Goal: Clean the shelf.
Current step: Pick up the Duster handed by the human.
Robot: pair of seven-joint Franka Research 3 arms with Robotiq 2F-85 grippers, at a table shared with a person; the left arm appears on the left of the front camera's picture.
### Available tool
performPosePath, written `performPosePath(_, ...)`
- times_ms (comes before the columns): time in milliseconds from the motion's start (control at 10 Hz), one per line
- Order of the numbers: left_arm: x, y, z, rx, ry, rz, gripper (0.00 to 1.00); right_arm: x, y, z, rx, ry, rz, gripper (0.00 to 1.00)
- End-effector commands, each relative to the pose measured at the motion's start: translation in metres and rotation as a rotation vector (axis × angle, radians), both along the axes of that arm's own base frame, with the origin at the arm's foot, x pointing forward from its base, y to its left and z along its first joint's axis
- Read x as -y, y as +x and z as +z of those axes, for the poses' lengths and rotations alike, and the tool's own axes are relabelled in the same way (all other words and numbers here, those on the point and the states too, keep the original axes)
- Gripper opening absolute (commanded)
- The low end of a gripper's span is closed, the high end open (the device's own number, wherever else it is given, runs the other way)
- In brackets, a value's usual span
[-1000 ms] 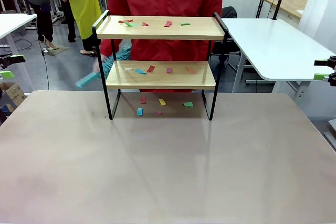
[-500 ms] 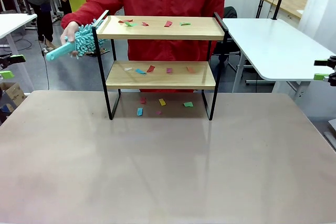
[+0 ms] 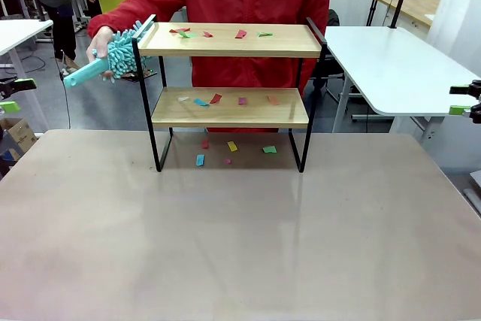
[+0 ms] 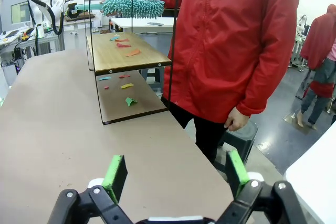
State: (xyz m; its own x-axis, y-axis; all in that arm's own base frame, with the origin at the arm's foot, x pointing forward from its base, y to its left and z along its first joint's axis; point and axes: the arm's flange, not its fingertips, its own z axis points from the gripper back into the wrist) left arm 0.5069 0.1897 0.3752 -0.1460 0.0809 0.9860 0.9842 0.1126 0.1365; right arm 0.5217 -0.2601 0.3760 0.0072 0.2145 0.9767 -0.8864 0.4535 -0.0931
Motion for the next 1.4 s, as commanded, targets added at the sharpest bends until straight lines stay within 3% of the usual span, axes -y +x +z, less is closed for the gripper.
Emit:
performPosePath(0, 0.0, -0.001, 0.003, 0.005, -0.002, -0.004, 1.0, -0.002, 0.0, 0.002, 0.003, -0.001, 0.002, 1.0)
performPosePath(500, 0.0, 0.0, 0.0, 0.0, 0.0, 0.0, 1.0, -0.002, 0.0, 0.002, 0.003, -0.001, 0.002, 1.0)
performPosePath(700, 0.036, -0.003, 0.063, 0.044, -0.038, 0.101, 1.0, -0.002, 0.0, 0.002, 0.003, -0.001, 0.002, 1.0)
performPosePath(900, 0.082, -0.01, 0.136, -0.034, 0.099, 0.197, 1.0, -0.002, 0.0, 0.002, 0.003, -0.001, 0.002, 1.0)
performPosePath(1000, 0.119, -0.009, 0.166, -0.091, 0.139, 0.304, 1.0, -0.002, 0.0, 0.002, 0.003, -0.001, 0.002, 1.0)
performPosePath(1200, 0.158, -0.007, 0.211, -0.235, 0.238, 0.514, 1.0, -0.002, 0.0, 0.002, 0.003, -0.001, 0.002, 1.0)
performPosePath(1300, 0.177, -0.013, 0.231, -0.265, 0.294, 0.582, 1.0, -0.002, 0.0, 0.002, 0.003, -0.001, 0.002, 1.0)
